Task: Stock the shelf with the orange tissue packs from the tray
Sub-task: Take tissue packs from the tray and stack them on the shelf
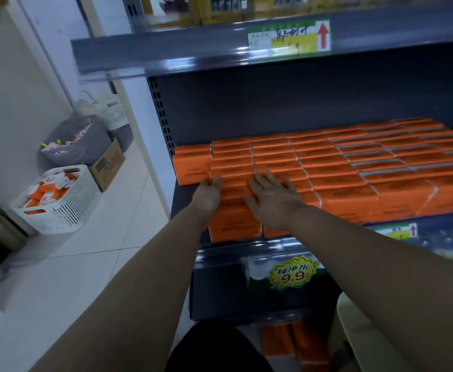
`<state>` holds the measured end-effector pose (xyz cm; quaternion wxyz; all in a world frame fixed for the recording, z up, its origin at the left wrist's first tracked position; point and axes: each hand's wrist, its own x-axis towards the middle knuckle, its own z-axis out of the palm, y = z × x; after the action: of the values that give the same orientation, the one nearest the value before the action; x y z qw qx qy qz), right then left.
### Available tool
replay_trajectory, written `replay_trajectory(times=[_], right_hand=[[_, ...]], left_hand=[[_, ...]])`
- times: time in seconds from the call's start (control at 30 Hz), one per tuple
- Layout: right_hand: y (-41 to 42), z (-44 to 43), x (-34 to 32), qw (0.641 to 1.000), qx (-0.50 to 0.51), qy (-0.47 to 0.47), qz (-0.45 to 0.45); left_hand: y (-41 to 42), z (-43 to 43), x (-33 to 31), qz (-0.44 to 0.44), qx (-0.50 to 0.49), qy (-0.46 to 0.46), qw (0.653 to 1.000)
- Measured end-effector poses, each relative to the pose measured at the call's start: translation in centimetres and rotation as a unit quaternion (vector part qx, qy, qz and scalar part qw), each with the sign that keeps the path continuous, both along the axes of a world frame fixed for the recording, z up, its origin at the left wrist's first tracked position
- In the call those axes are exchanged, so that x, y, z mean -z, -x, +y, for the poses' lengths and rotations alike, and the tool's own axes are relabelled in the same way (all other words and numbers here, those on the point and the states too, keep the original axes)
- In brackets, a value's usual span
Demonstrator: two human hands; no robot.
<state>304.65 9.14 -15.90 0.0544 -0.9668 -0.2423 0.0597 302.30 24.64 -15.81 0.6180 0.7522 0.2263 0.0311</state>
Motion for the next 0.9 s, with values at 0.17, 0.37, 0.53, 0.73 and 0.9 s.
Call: replay_trajectory(times=[0.17,0.37,0.53,0.73,0.9], right_hand=[[-0.5,-1.2,0.7,1.0,-0.005,-0.003,0.016],[-1.3,-2.1,1.0,1.0,-0.008,-0.009,0.022],[-0.7,-2.0,0.0,0.999,-0.013,-0.041,0.015],[1.2,-5.7,-1.6,0.999,0.015,-0.048,-0.011],[3.7,-10.0,-2.9,0.994,0.034,-0.065,-0.078]], left_hand=[[-0.1,-1.2,-0.1,0.0,-0.018,0.04,0.999],[-1.2,-1.7,0.6,0.003,-0.021,0.025,0.999],[-1.2,-1.6,-0.3,-0.028,-0.034,-0.072,0.996],[-0.8,-5.0,-3.2,-0.062,0.004,-0.179,0.982],[1.2,-9.5,-4.5,-0.088,0.073,-0.243,0.963]])
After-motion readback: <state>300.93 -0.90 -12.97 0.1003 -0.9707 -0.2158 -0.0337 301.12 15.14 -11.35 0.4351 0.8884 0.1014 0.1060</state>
